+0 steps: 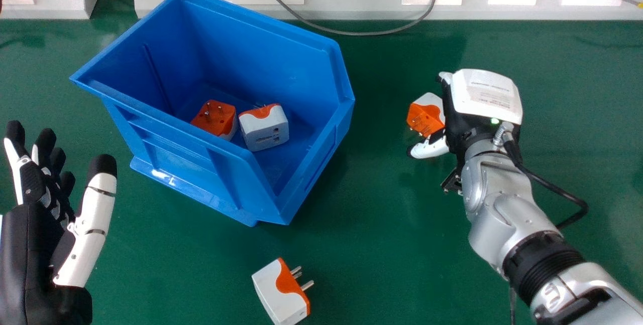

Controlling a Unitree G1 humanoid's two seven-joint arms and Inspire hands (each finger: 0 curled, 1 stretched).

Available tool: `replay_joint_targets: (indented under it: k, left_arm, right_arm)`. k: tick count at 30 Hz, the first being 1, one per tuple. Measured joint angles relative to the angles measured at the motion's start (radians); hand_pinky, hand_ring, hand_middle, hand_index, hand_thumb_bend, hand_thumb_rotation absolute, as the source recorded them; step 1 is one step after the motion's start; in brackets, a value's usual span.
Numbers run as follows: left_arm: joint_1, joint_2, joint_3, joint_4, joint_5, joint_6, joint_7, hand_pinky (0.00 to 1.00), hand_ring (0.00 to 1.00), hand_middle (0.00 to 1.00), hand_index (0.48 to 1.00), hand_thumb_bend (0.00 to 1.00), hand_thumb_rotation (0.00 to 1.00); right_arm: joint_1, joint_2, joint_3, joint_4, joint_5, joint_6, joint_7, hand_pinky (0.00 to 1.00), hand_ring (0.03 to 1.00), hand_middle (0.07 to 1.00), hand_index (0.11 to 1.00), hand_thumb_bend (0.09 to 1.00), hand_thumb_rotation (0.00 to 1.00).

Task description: Pick all objects and put in blue box

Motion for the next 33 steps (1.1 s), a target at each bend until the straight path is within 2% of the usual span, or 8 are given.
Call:
replay_joint_targets:
  k: [7, 9, 13, 15, 19, 25, 30, 33]
  left_arm:
    - [0.015, -0.012, 0.004, -0.025, -0.009, 0.008, 0.000, 1.00, 1.00, 0.99, 0.970, 0.45, 0.53]
    - [0.024, -0.011, 0.008, -0.033, -0.008, 0.008, 0.000, 1.00, 1.00, 0.99, 0.978, 0.49, 0.55]
    - [0.035, -0.009, 0.020, -0.035, -0.006, 0.008, -0.002, 1.00, 1.00, 1.00, 0.993, 0.52, 0.58]
    - [0.043, -0.007, 0.030, -0.036, -0.002, 0.008, -0.003, 1.00, 1.00, 1.00, 0.998, 0.52, 0.57]
    - [0.081, -0.012, 0.035, -0.057, 0.002, 0.008, -0.001, 1.00, 1.00, 1.00, 0.995, 0.49, 0.58]
    - [0.122, -0.017, 0.037, -0.101, 0.015, 0.008, 0.001, 1.00, 1.00, 0.99, 0.982, 0.49, 0.61]
    - [0.139, -0.031, 0.034, -0.128, 0.017, 0.014, 0.001, 1.00, 1.00, 1.00, 0.988, 0.49, 0.60]
    - [0.139, -0.032, 0.032, -0.130, 0.017, 0.016, 0.000, 1.00, 1.00, 1.00, 0.997, 0.51, 0.60]
  right_arm:
    - [-0.042, 0.002, 0.035, 0.053, 0.002, -0.002, 0.050, 0.77, 0.859, 0.886, 0.850, 0.485, 0.32]
    - [-0.048, 0.002, 0.042, 0.072, 0.003, -0.008, 0.053, 0.71, 0.808, 0.848, 0.818, 0.474, 0.29]
    - [-0.097, 0.007, 0.041, 0.138, 0.022, -0.020, 0.039, 0.49, 0.590, 0.659, 0.685, 0.484, 0.20]
    - [-0.117, 0.006, 0.032, 0.163, 0.046, -0.036, 0.039, 0.45, 0.563, 0.624, 0.593, 0.483, 0.15]
    - [-0.118, 0.007, 0.026, 0.184, 0.086, -0.073, 0.044, 0.34, 0.444, 0.526, 0.497, 0.490, 0.14]
    - [-0.119, -0.002, 0.039, 0.189, 0.085, -0.089, 0.048, 0.39, 0.508, 0.573, 0.493, 0.490, 0.14]
    - [-0.118, -0.008, 0.038, 0.194, 0.092, -0.128, 0.043, 0.37, 0.493, 0.559, 0.492, 0.490, 0.15]
    - [-0.118, -0.010, 0.038, 0.198, 0.099, -0.148, 0.041, 0.38, 0.497, 0.562, 0.492, 0.489, 0.15]
